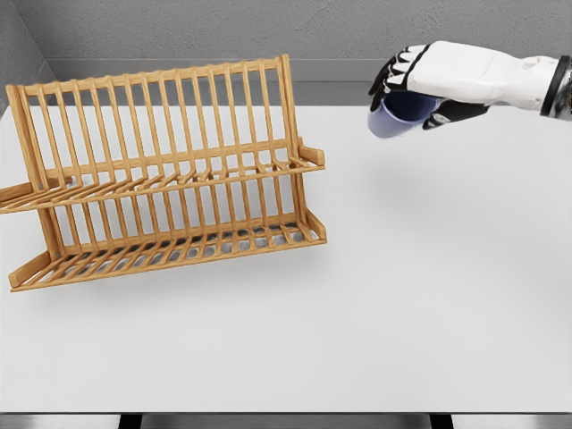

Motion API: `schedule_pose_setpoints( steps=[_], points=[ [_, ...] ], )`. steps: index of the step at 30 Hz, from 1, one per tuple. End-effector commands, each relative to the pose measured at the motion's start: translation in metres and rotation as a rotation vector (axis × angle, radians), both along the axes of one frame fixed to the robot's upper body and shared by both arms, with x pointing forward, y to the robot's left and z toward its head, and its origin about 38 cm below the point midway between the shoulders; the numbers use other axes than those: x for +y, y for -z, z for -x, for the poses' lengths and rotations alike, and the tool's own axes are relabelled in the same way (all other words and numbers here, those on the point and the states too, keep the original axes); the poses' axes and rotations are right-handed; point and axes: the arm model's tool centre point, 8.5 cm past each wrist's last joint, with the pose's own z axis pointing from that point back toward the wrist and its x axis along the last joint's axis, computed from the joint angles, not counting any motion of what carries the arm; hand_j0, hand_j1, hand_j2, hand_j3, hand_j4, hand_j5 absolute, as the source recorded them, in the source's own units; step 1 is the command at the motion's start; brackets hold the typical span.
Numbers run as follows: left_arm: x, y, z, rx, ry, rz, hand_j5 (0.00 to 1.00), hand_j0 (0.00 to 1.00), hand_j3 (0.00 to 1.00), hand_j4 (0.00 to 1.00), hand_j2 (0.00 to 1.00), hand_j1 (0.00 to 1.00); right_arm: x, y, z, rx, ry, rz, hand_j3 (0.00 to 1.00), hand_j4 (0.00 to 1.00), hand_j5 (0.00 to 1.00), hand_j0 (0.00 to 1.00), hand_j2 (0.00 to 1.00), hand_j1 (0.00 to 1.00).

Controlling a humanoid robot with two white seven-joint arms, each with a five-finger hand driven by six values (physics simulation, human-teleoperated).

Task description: Right arm put cup on second shelf

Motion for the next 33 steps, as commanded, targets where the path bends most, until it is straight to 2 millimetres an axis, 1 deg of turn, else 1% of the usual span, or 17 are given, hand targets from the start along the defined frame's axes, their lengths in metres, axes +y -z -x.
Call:
schedule_pose_setpoints(
  steps=[1, 5, 6, 9, 12, 16, 21, 25, 27, 33],
  points=[
    [0.000, 0.000, 0.000, 0.000, 0.000, 0.000, 1.00, 1.00, 1.00, 1.00, 1.00, 1.00, 0.012, -0.001, 0.001, -0.004, -0.026, -0.023, 0.64, 0.64, 0.64, 0.64, 0.64, 0.64],
    [0.000, 0.000, 0.000, 0.000, 0.000, 0.000, 1.00, 1.00, 1.00, 1.00, 1.00, 1.00, 0.024, -0.007, 0.006, -0.024, -0.062, -0.026, 0.64, 0.64, 0.64, 0.64, 0.64, 0.64],
    [0.000, 0.000, 0.000, 0.000, 0.000, 0.000, 1.00, 1.00, 1.00, 1.00, 1.00, 1.00, 0.028, -0.011, 0.009, -0.037, -0.079, -0.025, 0.64, 0.64, 0.64, 0.64, 0.64, 0.64],
    [0.000, 0.000, 0.000, 0.000, 0.000, 0.000, 1.00, 1.00, 1.00, 1.00, 1.00, 1.00, 0.031, -0.013, 0.012, -0.045, -0.091, -0.024, 0.64, 0.64, 0.64, 0.64, 0.64, 0.64],
    [0.000, 0.000, 0.000, 0.000, 0.000, 0.000, 1.00, 1.00, 1.00, 1.00, 1.00, 1.00, 0.042, -0.019, 0.022, -0.072, -0.132, -0.019, 0.64, 0.64, 0.64, 0.64, 0.64, 0.64],
    [0.000, 0.000, 0.000, 0.000, 0.000, 0.000, 1.00, 1.00, 1.00, 1.00, 1.00, 1.00, 0.042, -0.024, 0.021, -0.083, -0.130, -0.018, 0.64, 0.64, 0.64, 0.64, 0.64, 0.64],
    [0.000, 0.000, 0.000, 0.000, 0.000, 0.000, 1.00, 1.00, 1.00, 1.00, 1.00, 1.00, 0.052, -0.029, 0.021, -0.096, -0.150, -0.033, 0.64, 0.64, 0.64, 0.64, 0.64, 0.64],
    [0.000, 0.000, 0.000, 0.000, 0.000, 0.000, 1.00, 1.00, 1.00, 1.00, 1.00, 1.00, 0.058, -0.029, 0.021, -0.098, -0.165, -0.041, 0.64, 0.64, 0.64, 0.64, 0.64, 0.64],
    [0.000, 0.000, 0.000, 0.000, 0.000, 0.000, 1.00, 1.00, 1.00, 1.00, 1.00, 1.00, 0.064, -0.033, 0.027, -0.113, -0.188, -0.040, 0.64, 0.64, 0.64, 0.64, 0.64, 0.64],
    [0.000, 0.000, 0.000, 0.000, 0.000, 0.000, 1.00, 1.00, 1.00, 1.00, 1.00, 1.00, 0.074, -0.036, 0.031, -0.126, -0.219, -0.045, 0.64, 0.64, 0.64, 0.64, 0.64, 0.64]
  ],
)
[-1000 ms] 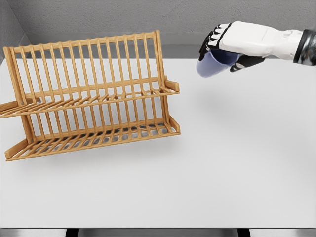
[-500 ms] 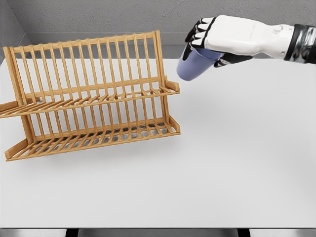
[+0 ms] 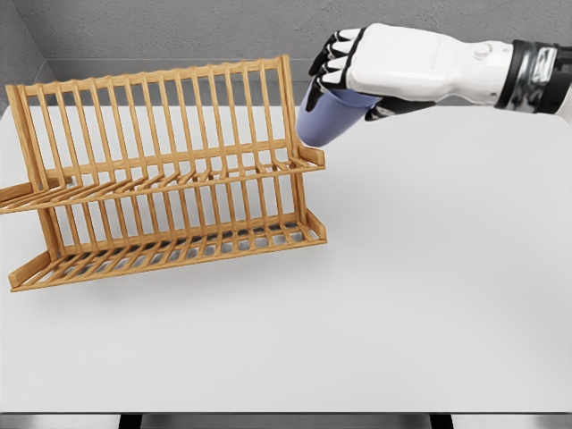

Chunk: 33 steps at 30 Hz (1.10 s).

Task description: Right arm put cup on second shelf

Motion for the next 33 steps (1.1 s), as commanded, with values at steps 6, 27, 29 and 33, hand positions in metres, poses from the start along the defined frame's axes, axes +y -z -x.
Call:
schedule_pose_setpoints(
  steps=[6, 27, 29, 33],
  points=[
    [0.000, 0.000, 0.000, 0.000, 0.000, 0.000, 1.00, 1.00, 1.00, 1.00, 1.00, 1.00, 0.012, -0.001, 0.006, -0.006, -0.034, -0.008, 0.64, 0.64, 0.64, 0.64, 0.64, 0.64],
    [0.000, 0.000, 0.000, 0.000, 0.000, 0.000, 1.00, 1.00, 1.00, 1.00, 1.00, 1.00, 0.038, 0.023, 0.010, 0.045, -0.096, 0.024, 1.00, 1.00, 1.00, 1.00, 1.00, 1.00],
    [0.000, 0.000, 0.000, 0.000, 0.000, 0.000, 1.00, 1.00, 1.00, 1.00, 1.00, 1.00, 0.036, 0.021, 0.010, 0.039, -0.095, 0.023, 1.00, 1.00, 1.00, 1.00, 1.00, 1.00],
    [0.000, 0.000, 0.000, 0.000, 0.000, 0.000, 1.00, 1.00, 1.00, 1.00, 1.00, 1.00, 0.021, 0.002, 0.007, 0.000, -0.058, -0.017, 1.00, 1.00, 1.00, 1.00, 1.00, 1.00]
  ],
)
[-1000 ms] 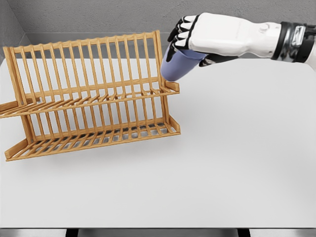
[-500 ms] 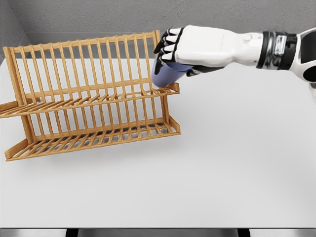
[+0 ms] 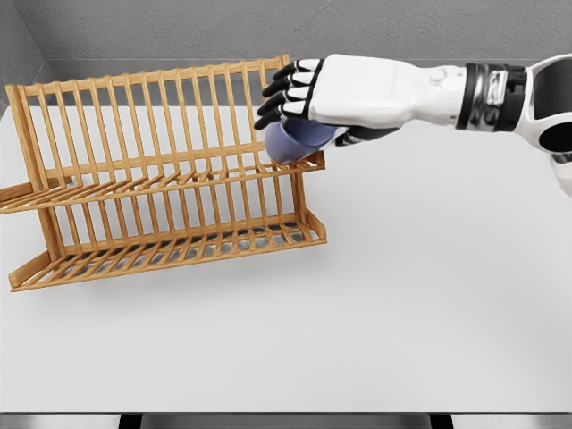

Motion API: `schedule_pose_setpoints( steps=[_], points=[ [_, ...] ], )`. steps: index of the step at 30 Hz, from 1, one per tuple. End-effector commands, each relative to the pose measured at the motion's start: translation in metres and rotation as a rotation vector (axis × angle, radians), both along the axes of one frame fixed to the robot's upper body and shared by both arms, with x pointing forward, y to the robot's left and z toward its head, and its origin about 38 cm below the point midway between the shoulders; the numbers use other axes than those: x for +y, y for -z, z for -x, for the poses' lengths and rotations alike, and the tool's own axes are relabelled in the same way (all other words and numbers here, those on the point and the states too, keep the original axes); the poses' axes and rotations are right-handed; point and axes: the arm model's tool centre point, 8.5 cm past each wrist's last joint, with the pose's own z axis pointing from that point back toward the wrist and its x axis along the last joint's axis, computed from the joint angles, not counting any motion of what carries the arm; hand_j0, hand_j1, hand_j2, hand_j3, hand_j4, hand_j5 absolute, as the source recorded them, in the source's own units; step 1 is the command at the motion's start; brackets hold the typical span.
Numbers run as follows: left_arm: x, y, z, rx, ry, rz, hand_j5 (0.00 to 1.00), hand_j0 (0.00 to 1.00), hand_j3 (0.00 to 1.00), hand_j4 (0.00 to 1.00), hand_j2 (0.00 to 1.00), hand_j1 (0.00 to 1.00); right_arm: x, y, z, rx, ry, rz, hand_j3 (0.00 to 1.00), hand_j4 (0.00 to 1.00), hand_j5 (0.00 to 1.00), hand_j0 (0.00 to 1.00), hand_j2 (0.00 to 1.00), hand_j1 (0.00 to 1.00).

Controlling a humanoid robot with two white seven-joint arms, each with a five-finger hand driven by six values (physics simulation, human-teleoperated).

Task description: Right arm put cup on second shelf

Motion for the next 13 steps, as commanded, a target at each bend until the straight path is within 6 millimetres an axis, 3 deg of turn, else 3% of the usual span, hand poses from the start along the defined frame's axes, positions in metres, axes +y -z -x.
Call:
schedule_pose_setpoints(
  steps=[1, 2, 4, 5, 6, 8, 9, 10, 13],
  points=[
    [0.000, 0.000, 0.000, 0.000, 0.000, 0.000, 1.00, 1.00, 1.00, 1.00, 1.00, 1.00, -0.021, -0.026, -0.003, -0.050, 0.049, -0.060, 1.00, 1.00, 1.00, 1.00, 1.00, 1.00],
    [0.000, 0.000, 0.000, 0.000, 0.000, 0.000, 1.00, 1.00, 1.00, 1.00, 1.00, 1.00, -0.038, -0.040, -0.005, -0.077, 0.091, -0.093, 1.00, 1.00, 1.00, 1.00, 1.00, 1.00],
    [0.000, 0.000, 0.000, 0.000, 0.000, 0.000, 1.00, 1.00, 1.00, 1.00, 1.00, 1.00, -0.105, -0.071, -0.006, -0.141, 0.249, -0.164, 1.00, 1.00, 1.00, 1.00, 1.00, 1.00],
    [0.000, 0.000, 0.000, 0.000, 0.000, 0.000, 1.00, 1.00, 1.00, 1.00, 1.00, 1.00, -0.155, -0.053, -0.010, -0.091, 0.379, -0.190, 1.00, 1.00, 1.00, 1.00, 1.00, 1.00],
    [0.000, 0.000, 0.000, 0.000, 0.000, 0.000, 1.00, 1.00, 1.00, 1.00, 1.00, 1.00, -0.182, -0.025, -0.013, -0.016, 0.457, -0.177, 1.00, 1.00, 1.00, 1.00, 1.00, 1.00],
    [0.000, 0.000, 0.000, 0.000, 0.000, 0.000, 1.00, 1.00, 1.00, 1.00, 1.00, 1.00, -0.212, 0.053, -0.005, 0.156, 0.554, -0.184, 1.00, 1.00, 1.00, 1.00, 1.00, 1.00],
    [0.000, 0.000, 0.000, 0.000, 0.000, 0.000, 1.00, 1.00, 1.00, 1.00, 1.00, 1.00, -0.220, 0.080, 0.005, 0.212, 0.584, -0.199, 1.00, 1.00, 1.00, 1.00, 1.00, 1.00],
    [0.000, 0.000, 0.000, 0.000, 0.000, 0.000, 1.00, 1.00, 1.00, 1.00, 1.00, 1.00, -0.225, 0.096, 0.011, 0.245, 0.605, -0.226, 1.00, 1.00, 1.00, 1.00, 1.00, 1.00],
    [0.000, 0.000, 0.000, 0.000, 0.000, 0.000, 1.00, 1.00, 1.00, 1.00, 1.00, 1.00, -0.217, 0.110, 0.014, 0.273, 0.594, -0.267, 1.00, 1.00, 1.00, 1.00, 1.00, 1.00]
  ],
)
